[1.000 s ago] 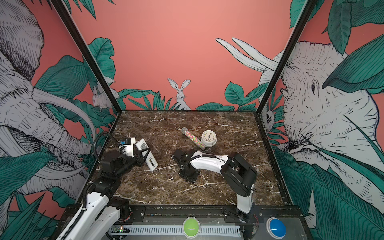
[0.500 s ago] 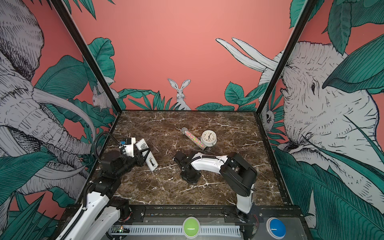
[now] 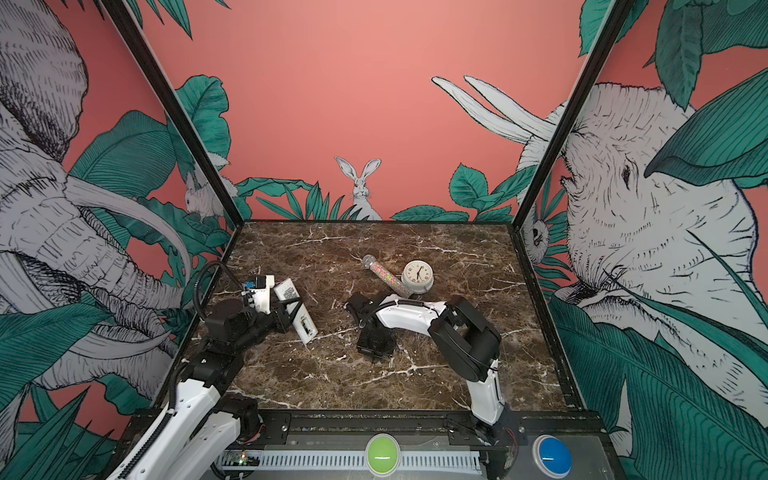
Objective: Load the batteries into the remote control
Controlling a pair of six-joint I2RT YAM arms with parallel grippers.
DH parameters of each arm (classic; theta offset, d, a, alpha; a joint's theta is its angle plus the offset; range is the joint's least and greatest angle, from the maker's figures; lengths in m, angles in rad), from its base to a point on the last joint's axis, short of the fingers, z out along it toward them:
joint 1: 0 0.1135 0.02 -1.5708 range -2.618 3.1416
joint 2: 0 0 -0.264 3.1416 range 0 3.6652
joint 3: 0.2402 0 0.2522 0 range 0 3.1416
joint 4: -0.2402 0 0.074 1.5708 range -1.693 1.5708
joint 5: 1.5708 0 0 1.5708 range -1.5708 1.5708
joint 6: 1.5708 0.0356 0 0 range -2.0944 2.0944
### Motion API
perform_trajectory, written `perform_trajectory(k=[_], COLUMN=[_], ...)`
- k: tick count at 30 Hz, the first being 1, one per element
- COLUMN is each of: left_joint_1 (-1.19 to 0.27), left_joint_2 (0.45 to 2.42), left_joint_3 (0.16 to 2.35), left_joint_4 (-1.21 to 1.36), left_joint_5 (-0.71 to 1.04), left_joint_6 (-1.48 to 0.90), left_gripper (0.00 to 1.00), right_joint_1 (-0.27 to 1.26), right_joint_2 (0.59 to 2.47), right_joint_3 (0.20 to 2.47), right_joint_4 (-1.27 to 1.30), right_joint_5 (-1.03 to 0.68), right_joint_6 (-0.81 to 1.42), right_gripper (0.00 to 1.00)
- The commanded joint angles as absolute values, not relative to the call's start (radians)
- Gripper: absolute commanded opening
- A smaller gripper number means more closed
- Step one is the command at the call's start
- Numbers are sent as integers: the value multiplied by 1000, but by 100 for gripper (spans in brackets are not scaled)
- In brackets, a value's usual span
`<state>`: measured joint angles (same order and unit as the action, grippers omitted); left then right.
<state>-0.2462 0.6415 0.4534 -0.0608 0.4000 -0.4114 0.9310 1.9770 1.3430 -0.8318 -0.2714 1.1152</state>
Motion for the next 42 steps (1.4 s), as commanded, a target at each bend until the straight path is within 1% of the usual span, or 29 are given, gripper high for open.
perform_trajectory(k=[1,8,12,19,29,38,40,42], left_joint_1=[-248,-248,-249,-249,-249,-248,-249,-248], left_joint_2=[647,662,686,752,812,799,801,802], left_joint_3=[458,467,453,461,494,479,478,479], left_joint_4=[-46,-67,-19,18,15,29,32,31], left_joint_5=[432,452,473,474,471,433,431,430], left_joint_6=[-441,-462,-506,-542,-512,-506,-506,-504], left_gripper=[0,0,0,0,0,0,0,0], right_joint_1=[935,945,958,969,985,986,986,986], right_joint_2=[2029,1955,1912,1864,1876,1841,1826,1806], right_joint_3=[1362,1328,1280,1201,1202,1194,1175,1152], right_joint_4=[-853,-885,-855,-767,-736,-755,-745,-732], right_joint_5=[-205,-44,20,44,38,35,27,20], right_joint_6=[859,606,512,471,437,442,449,457], right_gripper=[0,0,0,0,0,15,24,28])
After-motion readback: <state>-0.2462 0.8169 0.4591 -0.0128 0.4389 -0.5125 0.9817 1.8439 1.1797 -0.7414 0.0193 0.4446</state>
